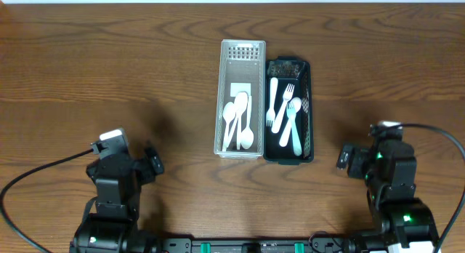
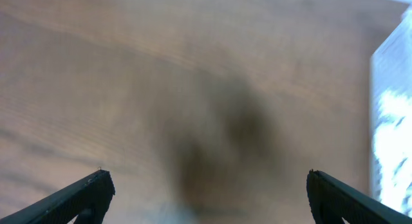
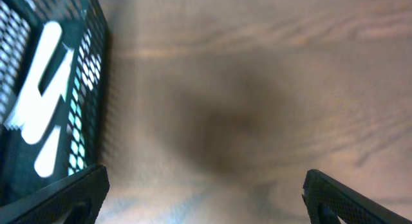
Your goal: Pack container
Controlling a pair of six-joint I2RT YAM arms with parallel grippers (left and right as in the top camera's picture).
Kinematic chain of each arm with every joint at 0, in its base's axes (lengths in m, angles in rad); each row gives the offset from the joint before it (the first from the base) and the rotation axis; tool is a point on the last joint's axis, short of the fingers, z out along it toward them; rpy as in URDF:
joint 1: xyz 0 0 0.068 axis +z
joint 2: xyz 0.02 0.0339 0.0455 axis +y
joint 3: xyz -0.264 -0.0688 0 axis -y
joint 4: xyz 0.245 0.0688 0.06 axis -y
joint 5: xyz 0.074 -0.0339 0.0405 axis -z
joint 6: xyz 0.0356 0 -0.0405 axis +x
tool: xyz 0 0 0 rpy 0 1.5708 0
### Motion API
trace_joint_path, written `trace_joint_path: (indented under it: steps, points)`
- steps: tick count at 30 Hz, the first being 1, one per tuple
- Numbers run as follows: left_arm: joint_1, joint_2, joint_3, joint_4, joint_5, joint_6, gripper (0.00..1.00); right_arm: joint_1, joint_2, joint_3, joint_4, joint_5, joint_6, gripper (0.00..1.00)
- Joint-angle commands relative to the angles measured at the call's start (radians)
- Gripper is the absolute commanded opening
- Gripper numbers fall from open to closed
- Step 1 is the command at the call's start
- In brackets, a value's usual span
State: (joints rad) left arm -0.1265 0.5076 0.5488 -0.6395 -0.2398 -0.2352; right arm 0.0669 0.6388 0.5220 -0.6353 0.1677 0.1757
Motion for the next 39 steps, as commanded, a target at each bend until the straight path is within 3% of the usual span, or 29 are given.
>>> trace_joint_path:
  steps: [1,11,22,28,33,39]
  points:
    - [-0.004,0.003,-0.007,-0.051,-0.009,0.006,0.98,0.009,-0.026,-0.055,-0.029,-0.007,0.014,0.99]
    - [-0.004,0.013,-0.007,-0.145,-0.009,0.006,0.98,0.009,-0.023,-0.105,-0.174,-0.008,0.014,0.99]
    - [-0.004,0.013,-0.007,-0.145,-0.009,0.006,0.98,0.009,-0.031,-0.105,-0.188,-0.008,0.014,0.99]
    - [-0.004,0.013,-0.007,-0.145,-0.009,0.006,0.98,0.007,-0.206,-0.106,-0.232,-0.034,0.006,0.99]
    - [-0.004,0.013,-0.007,-0.145,-0.009,0.006,0.98,0.009,-0.422,-0.148,-0.122,-0.15,-0.097,0.99]
    - [-0.004,0.013,-0.007,-0.145,-0.009,0.006,0.98,0.003,-0.546,-0.334,0.243,-0.149,-0.203,0.99]
